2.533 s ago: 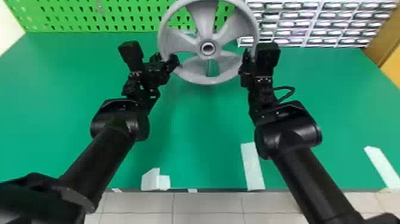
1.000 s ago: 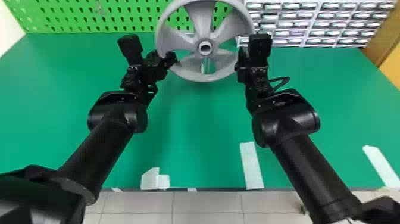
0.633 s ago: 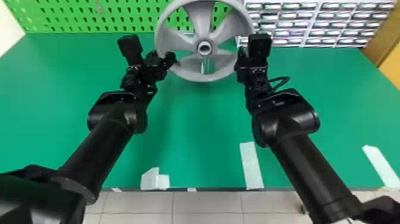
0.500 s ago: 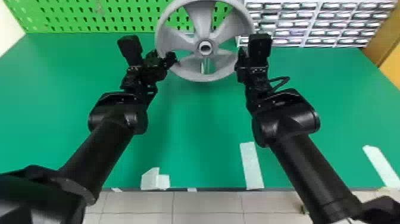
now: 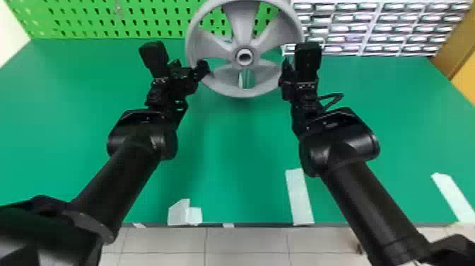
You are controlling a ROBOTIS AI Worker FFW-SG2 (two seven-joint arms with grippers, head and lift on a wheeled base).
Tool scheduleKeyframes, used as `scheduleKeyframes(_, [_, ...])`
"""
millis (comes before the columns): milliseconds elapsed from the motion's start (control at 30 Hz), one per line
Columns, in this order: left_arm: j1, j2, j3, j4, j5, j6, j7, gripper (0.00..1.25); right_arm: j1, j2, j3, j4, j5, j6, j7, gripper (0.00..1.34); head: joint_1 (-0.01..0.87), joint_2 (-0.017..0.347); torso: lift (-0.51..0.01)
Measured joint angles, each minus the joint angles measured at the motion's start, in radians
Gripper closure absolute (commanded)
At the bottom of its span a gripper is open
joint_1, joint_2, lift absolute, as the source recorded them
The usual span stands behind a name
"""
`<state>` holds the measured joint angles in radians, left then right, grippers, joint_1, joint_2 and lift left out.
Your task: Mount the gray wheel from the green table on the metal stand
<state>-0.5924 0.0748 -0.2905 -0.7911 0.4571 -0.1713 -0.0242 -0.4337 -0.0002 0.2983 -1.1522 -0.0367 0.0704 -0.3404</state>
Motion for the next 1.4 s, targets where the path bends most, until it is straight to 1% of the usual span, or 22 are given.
scheduleKeyframes(67, [0.001, 0.000, -0.001, 0.000, 0.002, 0.000, 0.002, 0.44, 0.000, 0.000, 0.000, 0.000, 0.000, -0.002, 0.000, 0.91, 0.868, 0.052, -0.093])
scheduleKeyframes(167, [0.002, 0.000, -0.003, -0.001, 0.007, 0.000, 0.015, 0.41, 0.001, 0.000, -0.001, 0.000, -0.001, -0.004, 0.000, 0.84, 0.868, 0.052, -0.093])
scheduleKeyframes(233, [0.002, 0.000, -0.007, -0.002, 0.014, 0.000, 0.033, 0.36, 0.002, 0.000, -0.001, 0.000, -0.002, -0.006, 0.000, 0.80, 0.868, 0.052, -0.093])
scheduleKeyframes(333, [0.002, 0.000, -0.018, -0.003, 0.027, 0.000, 0.102, 0.27, 0.003, 0.000, 0.000, 0.001, -0.005, -0.007, 0.000, 0.80, 0.868, 0.052, -0.093])
scheduleKeyframes(367, [0.002, 0.000, -0.020, -0.003, 0.029, 0.000, 0.112, 0.24, 0.003, 0.000, 0.001, 0.002, -0.005, -0.007, 0.000, 0.78, 0.868, 0.052, -0.093])
scheduleKeyframes(433, [0.002, 0.000, -0.027, -0.004, 0.034, 0.000, 0.140, 0.18, 0.002, 0.000, 0.004, 0.004, -0.006, -0.008, 0.000, 0.70, 0.868, 0.052, -0.093])
scheduleKeyframes(533, [0.002, 0.000, -0.032, -0.007, 0.038, 0.000, 0.129, 0.13, 0.002, 0.000, 0.006, 0.005, -0.007, -0.009, -0.001, 0.66, 0.868, 0.052, -0.093])
scheduleKeyframes(667, [0.003, 0.000, -0.031, -0.012, 0.040, 0.000, 0.120, 0.11, 0.002, 0.000, 0.003, 0.005, -0.009, -0.013, 0.000, 0.66, 0.868, 0.052, -0.093])
scheduleKeyframes(833, [0.006, 0.000, -0.029, -0.017, 0.044, 0.000, 0.111, 0.10, 0.002, 0.000, 0.002, 0.005, -0.012, -0.015, 0.000, 0.59, 0.868, 0.052, -0.093])
scheduleKeyframes(967, [0.007, 0.000, -0.032, -0.019, 0.049, 0.000, 0.101, 0.10, 0.003, 0.000, 0.004, 0.005, -0.016, -0.015, 0.000, 0.59, 0.868, 0.052, -0.093])
scheduleKeyframes(1200, [0.007, -0.001, -0.043, -0.034, 0.055, -0.005, 0.090, 0.07, 0.002, 0.000, 0.006, 0.009, -0.026, -0.024, 0.000, 0.39, 0.868, 0.052, -0.093])
scheduleKeyframes(1400, [0.009, -0.001, -0.045, -0.042, 0.055, -0.007, 0.090, 0.06, 0.001, 0.000, 0.005, 0.009, -0.024, -0.026, 0.000, 0.26, 0.868, 0.052, -0.093])
